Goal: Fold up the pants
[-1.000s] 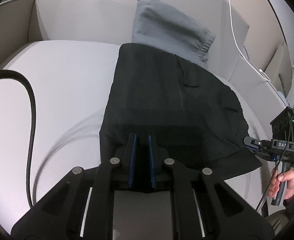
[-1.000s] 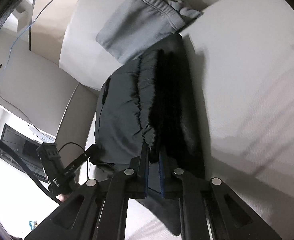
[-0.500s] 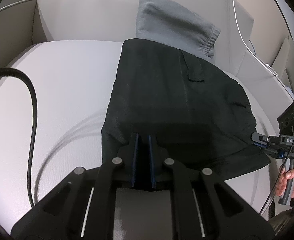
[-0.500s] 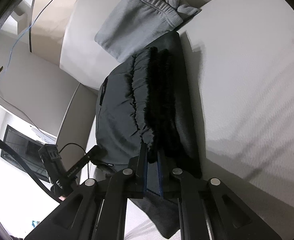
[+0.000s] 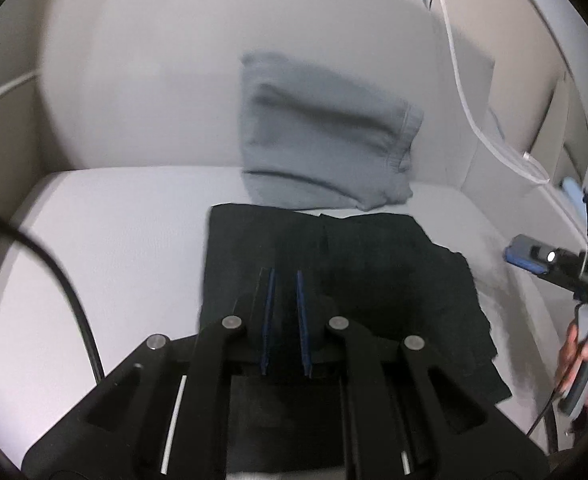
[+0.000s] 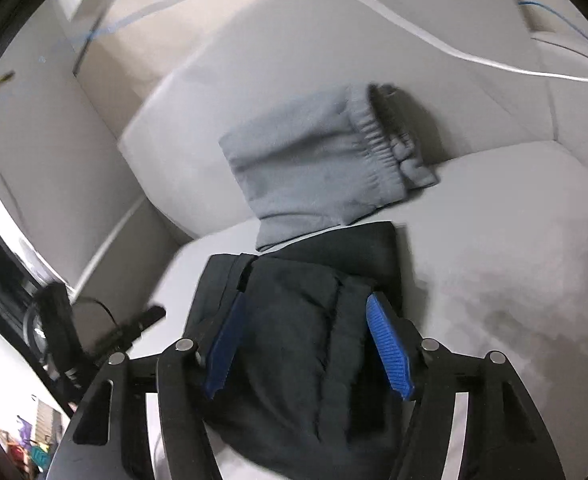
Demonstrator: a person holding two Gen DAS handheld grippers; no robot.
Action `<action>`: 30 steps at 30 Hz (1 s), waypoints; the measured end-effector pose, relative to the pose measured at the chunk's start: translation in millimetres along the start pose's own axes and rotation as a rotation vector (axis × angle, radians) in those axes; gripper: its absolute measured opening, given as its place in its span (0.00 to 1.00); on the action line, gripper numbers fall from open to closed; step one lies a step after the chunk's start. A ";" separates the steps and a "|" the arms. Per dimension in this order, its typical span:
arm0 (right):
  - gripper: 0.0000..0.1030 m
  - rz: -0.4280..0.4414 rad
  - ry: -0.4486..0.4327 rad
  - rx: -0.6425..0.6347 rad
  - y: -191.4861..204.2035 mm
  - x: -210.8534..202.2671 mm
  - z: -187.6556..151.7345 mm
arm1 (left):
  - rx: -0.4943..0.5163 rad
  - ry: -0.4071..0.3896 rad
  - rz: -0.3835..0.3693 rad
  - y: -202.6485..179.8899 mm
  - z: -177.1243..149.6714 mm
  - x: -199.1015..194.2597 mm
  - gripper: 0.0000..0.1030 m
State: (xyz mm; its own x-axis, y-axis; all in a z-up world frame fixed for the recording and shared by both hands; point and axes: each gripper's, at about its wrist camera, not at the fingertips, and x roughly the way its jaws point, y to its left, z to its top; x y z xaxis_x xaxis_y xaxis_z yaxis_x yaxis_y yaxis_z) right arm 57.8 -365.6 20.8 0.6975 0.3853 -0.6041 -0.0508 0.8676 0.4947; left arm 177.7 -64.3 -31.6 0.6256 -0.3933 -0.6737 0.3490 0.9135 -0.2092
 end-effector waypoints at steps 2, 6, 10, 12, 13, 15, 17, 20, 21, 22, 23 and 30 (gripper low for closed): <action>0.58 -0.015 0.032 -0.016 7.3 29.4 7.1 | 0.010 0.047 0.017 0.8 12.3 25.2 0.08; 0.48 -0.068 0.113 -0.023 3.7 75.6 3.0 | 0.030 0.119 0.048 6.0 11.6 66.4 0.08; 0.27 -0.122 0.165 -0.033 -17.9 98.8 -10.9 | 0.021 0.121 0.055 14.8 -2.2 87.2 0.08; 0.26 -0.112 0.164 -0.042 -24.3 102.0 -14.5 | 0.031 0.116 0.066 13.8 -5.3 89.2 0.08; 0.23 -0.110 0.162 -0.044 -25.6 102.1 -14.0 | 0.036 0.125 0.071 12.4 -3.2 87.6 0.07; 0.22 -0.097 0.165 -0.016 -32.4 98.8 -10.9 | 0.008 0.125 0.078 13.5 -1.7 78.5 0.06; 0.22 -0.110 0.169 0.014 -32.1 88.7 -6.3 | -0.024 0.100 0.093 20.8 -4.3 66.8 0.05; 0.23 -0.185 0.150 -0.037 -25.4 73.1 -6.0 | -0.073 0.112 0.076 34.0 -18.9 62.7 0.05; 0.23 -0.192 0.160 -0.049 -26.9 75.4 -7.1 | -0.078 0.110 0.074 35.8 -22.2 62.7 0.06; 0.23 -0.200 0.177 -0.049 -31.0 79.9 -9.8 | -0.079 0.095 0.078 36.7 -28.6 62.3 0.06; 0.23 -0.197 0.178 -0.025 -36.9 83.3 -12.9 | -0.079 0.088 0.081 36.0 -32.3 62.3 0.06; 0.27 -0.157 0.167 0.031 -54.5 85.4 -13.9 | -0.089 0.081 0.104 35.2 -40.5 60.2 0.06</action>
State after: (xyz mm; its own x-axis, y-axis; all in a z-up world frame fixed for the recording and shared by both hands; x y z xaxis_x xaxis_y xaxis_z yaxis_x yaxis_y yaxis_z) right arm 110.2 -375.6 -66.4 0.5670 0.2950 -0.7691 0.0733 0.9119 0.4038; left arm 199.4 -51.6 -108.2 0.5960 -0.2895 -0.7490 0.2198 0.9559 -0.1946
